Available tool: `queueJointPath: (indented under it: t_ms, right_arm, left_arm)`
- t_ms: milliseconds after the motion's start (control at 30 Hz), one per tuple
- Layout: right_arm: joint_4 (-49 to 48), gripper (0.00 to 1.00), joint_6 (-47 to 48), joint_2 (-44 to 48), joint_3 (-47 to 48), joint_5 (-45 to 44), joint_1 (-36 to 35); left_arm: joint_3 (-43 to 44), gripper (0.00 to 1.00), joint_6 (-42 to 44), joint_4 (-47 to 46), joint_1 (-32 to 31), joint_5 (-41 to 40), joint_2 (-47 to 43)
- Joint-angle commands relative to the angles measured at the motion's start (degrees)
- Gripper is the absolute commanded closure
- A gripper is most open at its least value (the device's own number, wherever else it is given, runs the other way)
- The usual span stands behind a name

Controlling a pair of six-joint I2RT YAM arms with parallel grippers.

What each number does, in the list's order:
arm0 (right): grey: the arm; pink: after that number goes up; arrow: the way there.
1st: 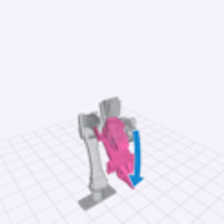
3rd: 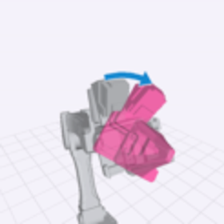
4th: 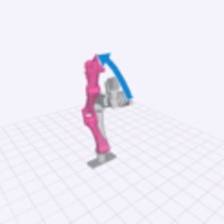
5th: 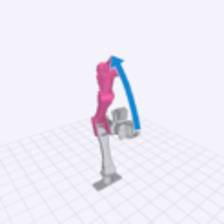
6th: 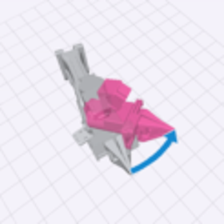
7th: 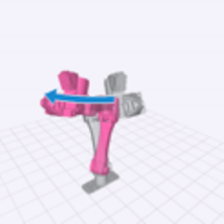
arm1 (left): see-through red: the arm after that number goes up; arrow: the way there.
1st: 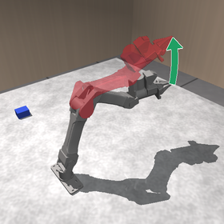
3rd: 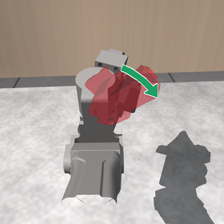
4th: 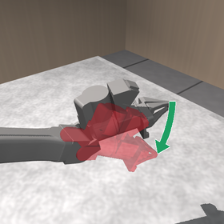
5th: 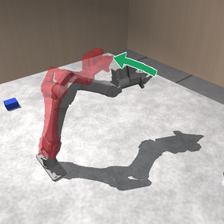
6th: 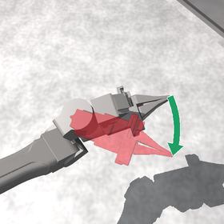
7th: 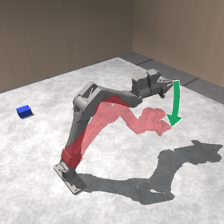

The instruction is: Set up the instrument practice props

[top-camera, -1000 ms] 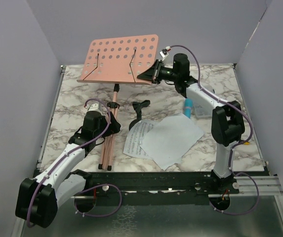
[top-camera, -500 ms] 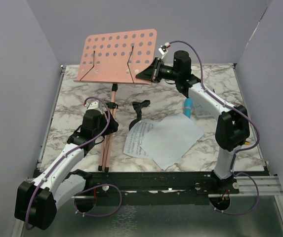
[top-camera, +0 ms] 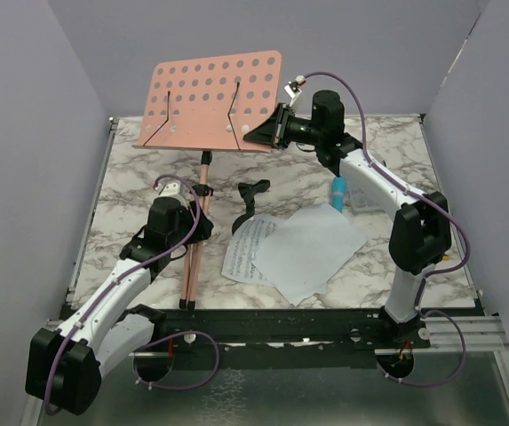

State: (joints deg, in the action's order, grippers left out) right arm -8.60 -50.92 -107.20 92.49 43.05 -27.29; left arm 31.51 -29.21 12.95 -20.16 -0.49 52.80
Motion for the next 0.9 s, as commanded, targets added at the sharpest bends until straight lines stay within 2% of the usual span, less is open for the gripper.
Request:
queueJointPath:
  t_ms: [0, 300, 633, 867]
  right_arm:
    - [-8.4, 1.0, 5.2, 8.7, 4.6, 8.5, -2.9]
    - [-7.7, 1.0, 7.5, 14.7, 3.0, 8.7, -5.2]
    - [-4.2, 1.0, 13.6, 22.9, -1.4, 6.4, -9.1]
    - [-2.0, 1.0, 17.7, 27.7, -6.4, 5.7, -11.2]
  left_arm:
    - [2.6, 1.0, -1.3, -2.0, 0.2, -0.6, -1.0]
    - [3.9, 1.0, -1.2, -6.1, 0.2, -0.4, -4.6]
    - [2.2, 1.0, 3.3, -19.8, 0.2, 0.4, -11.2]
    - [0.2, 1.0, 8.9, -28.5, 0.2, 2.1, -11.8]
